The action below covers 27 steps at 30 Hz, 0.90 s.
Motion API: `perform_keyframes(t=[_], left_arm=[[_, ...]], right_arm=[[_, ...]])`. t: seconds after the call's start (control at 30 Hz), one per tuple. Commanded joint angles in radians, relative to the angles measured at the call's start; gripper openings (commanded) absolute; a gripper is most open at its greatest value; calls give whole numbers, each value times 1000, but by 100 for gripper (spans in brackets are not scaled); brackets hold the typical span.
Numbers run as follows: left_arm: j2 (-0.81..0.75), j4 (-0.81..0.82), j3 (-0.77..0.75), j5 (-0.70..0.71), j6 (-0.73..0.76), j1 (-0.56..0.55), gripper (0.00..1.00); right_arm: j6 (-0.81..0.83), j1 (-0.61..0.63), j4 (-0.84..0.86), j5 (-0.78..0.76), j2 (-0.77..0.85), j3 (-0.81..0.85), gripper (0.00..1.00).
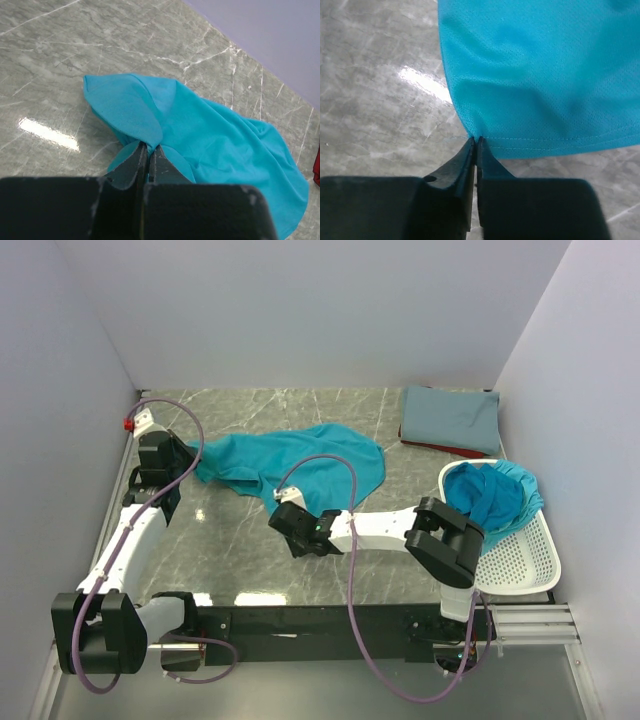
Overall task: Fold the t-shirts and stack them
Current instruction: Flatten the tshirt out
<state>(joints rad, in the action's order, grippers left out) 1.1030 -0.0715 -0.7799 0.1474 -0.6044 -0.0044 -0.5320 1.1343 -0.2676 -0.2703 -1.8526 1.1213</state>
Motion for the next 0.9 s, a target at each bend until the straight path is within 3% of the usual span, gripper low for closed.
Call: perform_keyframes(t=[0.0, 0.27, 0.43, 0.67, 0.87], left_arm=[[0, 36, -4, 12, 5, 0, 0], [0, 7, -12, 149, -5, 0, 0], [58, 136, -11, 29, 8, -9, 0], [147, 139, -182, 20, 8, -31, 0], [77, 93, -372, 61, 63, -63, 0]], right_arm=[[-9, -8, -84, -44, 42, -11, 3], [-13, -114, -81, -95, 205, -118, 0], [39, -310, 10, -52, 337, -155, 0], [151, -507, 4, -53, 417, 12, 0], [233, -581, -38, -56, 525, 198, 0]])
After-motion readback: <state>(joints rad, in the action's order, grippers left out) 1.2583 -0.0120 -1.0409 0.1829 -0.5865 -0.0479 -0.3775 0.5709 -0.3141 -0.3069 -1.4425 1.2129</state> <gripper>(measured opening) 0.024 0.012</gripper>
